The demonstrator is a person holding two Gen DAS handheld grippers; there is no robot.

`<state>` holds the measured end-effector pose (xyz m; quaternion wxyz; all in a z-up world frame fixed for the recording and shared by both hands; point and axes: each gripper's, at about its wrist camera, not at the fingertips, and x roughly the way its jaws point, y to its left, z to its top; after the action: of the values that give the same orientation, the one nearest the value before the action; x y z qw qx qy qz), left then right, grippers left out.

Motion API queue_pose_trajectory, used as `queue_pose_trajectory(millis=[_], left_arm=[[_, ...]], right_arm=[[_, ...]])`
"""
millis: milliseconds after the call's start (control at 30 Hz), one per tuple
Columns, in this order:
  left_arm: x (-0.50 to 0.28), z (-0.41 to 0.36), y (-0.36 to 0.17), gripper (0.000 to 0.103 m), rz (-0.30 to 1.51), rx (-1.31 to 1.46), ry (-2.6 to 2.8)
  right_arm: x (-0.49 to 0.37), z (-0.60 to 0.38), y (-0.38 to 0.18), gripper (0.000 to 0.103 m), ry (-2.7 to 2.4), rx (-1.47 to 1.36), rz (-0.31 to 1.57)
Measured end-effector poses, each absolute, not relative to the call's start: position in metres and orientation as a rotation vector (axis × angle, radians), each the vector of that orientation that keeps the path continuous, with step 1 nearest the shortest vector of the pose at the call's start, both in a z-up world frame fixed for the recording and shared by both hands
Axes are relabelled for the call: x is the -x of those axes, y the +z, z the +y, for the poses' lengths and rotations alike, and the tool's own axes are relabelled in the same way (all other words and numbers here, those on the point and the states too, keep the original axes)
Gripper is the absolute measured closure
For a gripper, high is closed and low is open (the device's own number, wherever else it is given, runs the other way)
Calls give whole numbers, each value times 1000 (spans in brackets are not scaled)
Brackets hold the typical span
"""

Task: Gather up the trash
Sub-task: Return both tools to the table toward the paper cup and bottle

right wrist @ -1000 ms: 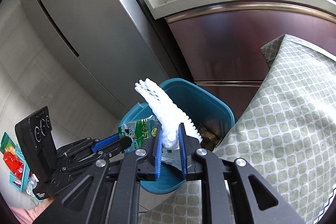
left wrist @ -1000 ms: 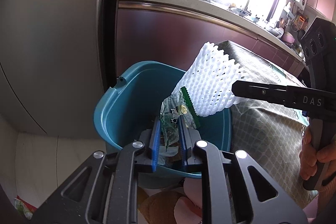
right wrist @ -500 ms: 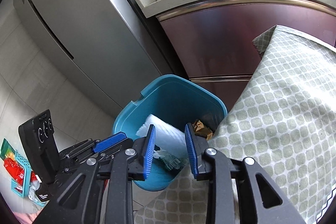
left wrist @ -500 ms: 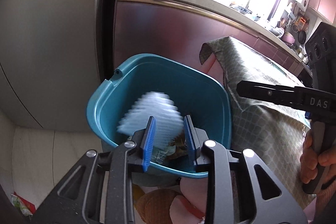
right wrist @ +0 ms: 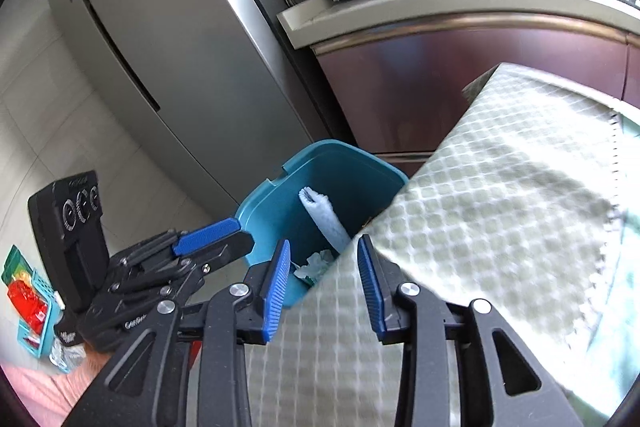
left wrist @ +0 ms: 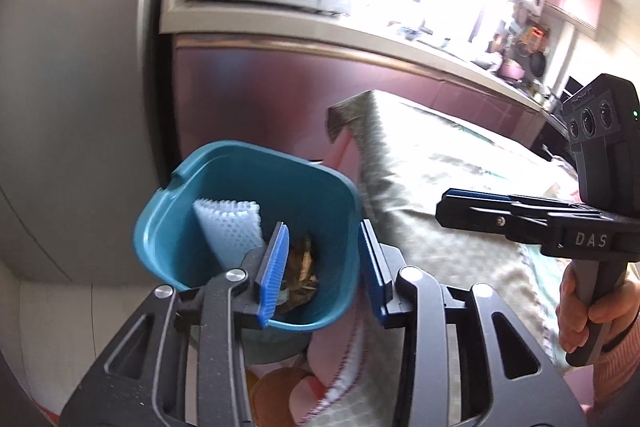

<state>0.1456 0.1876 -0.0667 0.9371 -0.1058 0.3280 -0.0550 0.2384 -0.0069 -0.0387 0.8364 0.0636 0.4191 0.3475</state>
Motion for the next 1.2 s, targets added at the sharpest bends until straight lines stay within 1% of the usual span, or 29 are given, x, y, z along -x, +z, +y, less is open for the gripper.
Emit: queue_pose_trajectory(millis=[33, 167, 400, 667, 1200], left_arm=[[-144, 181, -63, 67, 661, 204, -128], [-137, 152, -51, 63, 637, 165, -193], [-135, 92, -40, 62, 632, 88, -321], [-133, 26, -38, 59, 644, 22, -430], [-151, -83, -45, 58, 673, -102, -577]], right_arm=[[-233, -14, -35, 67, 734, -135, 875], [-211, -46, -20, 66, 706, -146, 828], [-175, -119, -4, 64, 604, -228, 763], [-139, -196, -7, 63, 453, -312, 729], [-104, -301, -26, 63, 224, -466, 669]])
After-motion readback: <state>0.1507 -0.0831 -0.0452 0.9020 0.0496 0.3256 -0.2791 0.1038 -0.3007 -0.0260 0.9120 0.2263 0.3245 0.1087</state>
